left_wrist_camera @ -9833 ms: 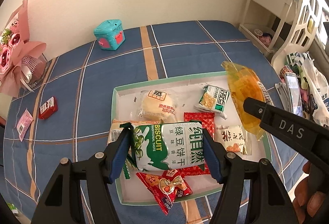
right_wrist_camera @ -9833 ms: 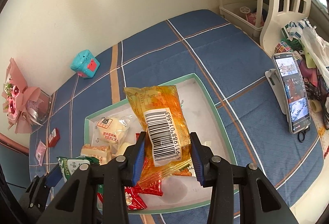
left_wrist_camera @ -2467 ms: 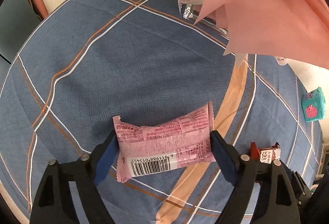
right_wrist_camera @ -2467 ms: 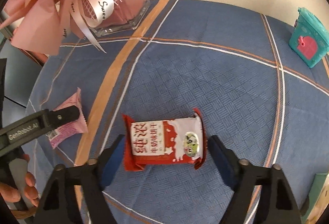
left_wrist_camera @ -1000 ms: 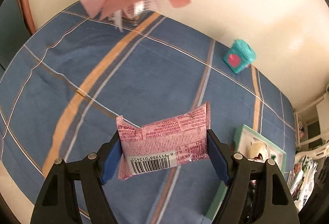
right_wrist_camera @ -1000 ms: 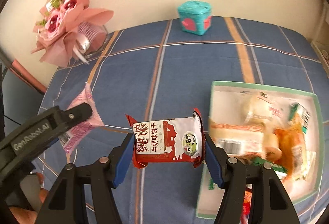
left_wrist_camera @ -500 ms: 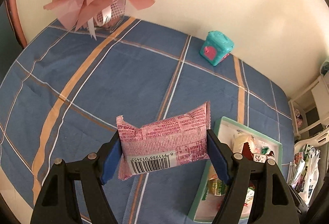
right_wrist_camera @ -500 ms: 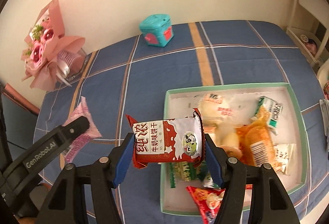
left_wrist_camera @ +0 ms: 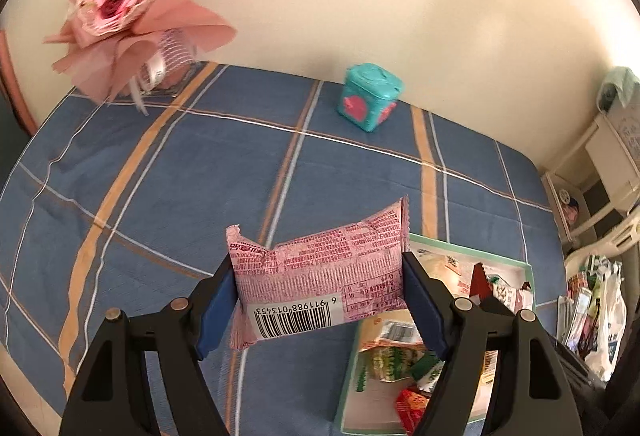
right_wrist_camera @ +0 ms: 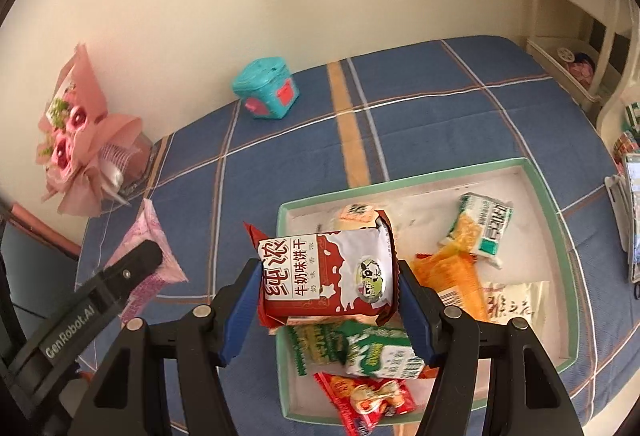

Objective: Organize snacks
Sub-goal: 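Carry the pink pack and red pack over the tray with both grippers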

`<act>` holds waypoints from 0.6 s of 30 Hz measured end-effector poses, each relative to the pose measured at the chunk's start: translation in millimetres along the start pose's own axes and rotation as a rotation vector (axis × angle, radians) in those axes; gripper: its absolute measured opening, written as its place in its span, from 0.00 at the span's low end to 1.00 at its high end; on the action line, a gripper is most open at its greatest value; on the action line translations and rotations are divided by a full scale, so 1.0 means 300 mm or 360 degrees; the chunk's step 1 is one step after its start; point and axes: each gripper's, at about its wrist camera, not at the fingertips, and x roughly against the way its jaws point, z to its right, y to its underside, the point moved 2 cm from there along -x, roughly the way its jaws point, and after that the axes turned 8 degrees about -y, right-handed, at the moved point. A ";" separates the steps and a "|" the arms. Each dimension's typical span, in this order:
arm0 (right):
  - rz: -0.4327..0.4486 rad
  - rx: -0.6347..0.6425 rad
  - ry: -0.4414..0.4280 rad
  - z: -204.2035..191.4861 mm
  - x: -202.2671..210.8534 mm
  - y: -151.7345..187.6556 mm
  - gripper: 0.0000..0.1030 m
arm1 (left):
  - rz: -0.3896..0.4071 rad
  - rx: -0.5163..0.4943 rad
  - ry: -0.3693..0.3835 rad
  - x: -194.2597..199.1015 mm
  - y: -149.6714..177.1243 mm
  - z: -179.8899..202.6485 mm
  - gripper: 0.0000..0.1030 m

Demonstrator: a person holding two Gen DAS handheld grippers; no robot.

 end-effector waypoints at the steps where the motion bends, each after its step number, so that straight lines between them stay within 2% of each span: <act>1: 0.0002 -0.0011 0.0006 0.011 -0.001 -0.005 0.66 | 0.0000 -0.0020 0.0005 -0.004 0.001 0.015 0.76; 12: 0.0063 -0.0106 0.0050 0.170 -0.040 -0.068 0.66 | -0.0036 -0.0253 0.0016 -0.119 0.013 0.198 0.76; 18: 0.0084 -0.0143 0.0094 0.246 -0.078 -0.089 0.66 | 0.0005 -0.0290 -0.0005 -0.199 0.001 0.260 0.76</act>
